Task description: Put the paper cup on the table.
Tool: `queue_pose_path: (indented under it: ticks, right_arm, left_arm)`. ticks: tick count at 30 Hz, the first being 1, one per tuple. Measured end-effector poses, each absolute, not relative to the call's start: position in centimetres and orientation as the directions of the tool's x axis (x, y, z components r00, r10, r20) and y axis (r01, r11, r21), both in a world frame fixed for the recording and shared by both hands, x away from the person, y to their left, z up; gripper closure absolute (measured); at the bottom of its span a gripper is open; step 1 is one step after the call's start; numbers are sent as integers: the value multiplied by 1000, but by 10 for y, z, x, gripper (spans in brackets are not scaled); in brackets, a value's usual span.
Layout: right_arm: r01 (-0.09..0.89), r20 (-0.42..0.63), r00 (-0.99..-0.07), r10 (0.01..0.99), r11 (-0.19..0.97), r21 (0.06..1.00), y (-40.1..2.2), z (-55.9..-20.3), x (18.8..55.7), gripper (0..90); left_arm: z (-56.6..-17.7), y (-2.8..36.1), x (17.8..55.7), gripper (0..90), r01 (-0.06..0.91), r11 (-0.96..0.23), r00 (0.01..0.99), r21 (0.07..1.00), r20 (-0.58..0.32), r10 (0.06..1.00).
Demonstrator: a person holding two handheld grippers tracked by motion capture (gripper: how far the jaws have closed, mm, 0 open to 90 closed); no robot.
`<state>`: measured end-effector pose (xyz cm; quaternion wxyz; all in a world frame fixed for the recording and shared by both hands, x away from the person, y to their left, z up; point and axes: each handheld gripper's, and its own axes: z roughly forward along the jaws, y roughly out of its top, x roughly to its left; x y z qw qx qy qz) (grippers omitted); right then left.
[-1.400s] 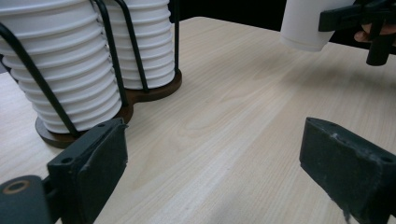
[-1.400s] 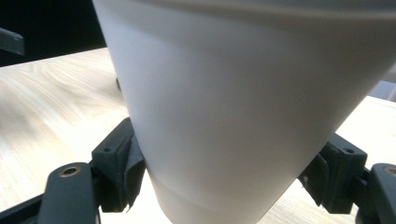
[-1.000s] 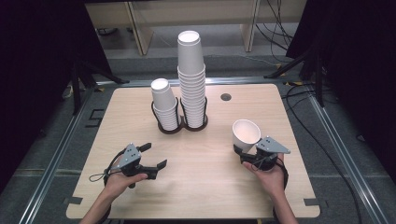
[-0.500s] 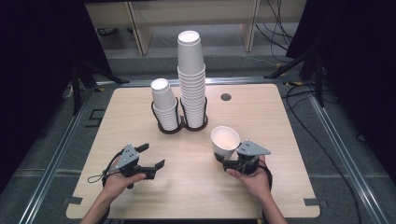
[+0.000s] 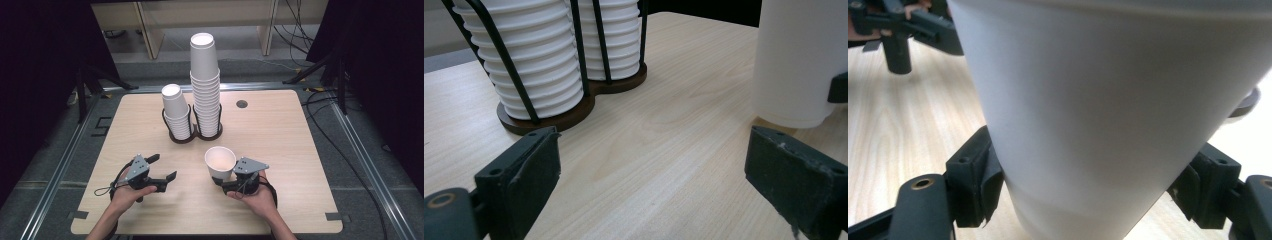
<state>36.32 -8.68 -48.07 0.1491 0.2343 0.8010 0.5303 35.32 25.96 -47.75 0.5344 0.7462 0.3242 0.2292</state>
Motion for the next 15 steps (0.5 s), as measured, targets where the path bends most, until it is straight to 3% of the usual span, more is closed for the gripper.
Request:
queue_pose_path:
  ticks: [15]
  right_arm:
    - [222, 3, -861, 508, 370, 902, -80, -486, 362, 235]
  left_arm:
    - [-480, 258, 354, 75, 234, -206, 692, 950, -14, 722]
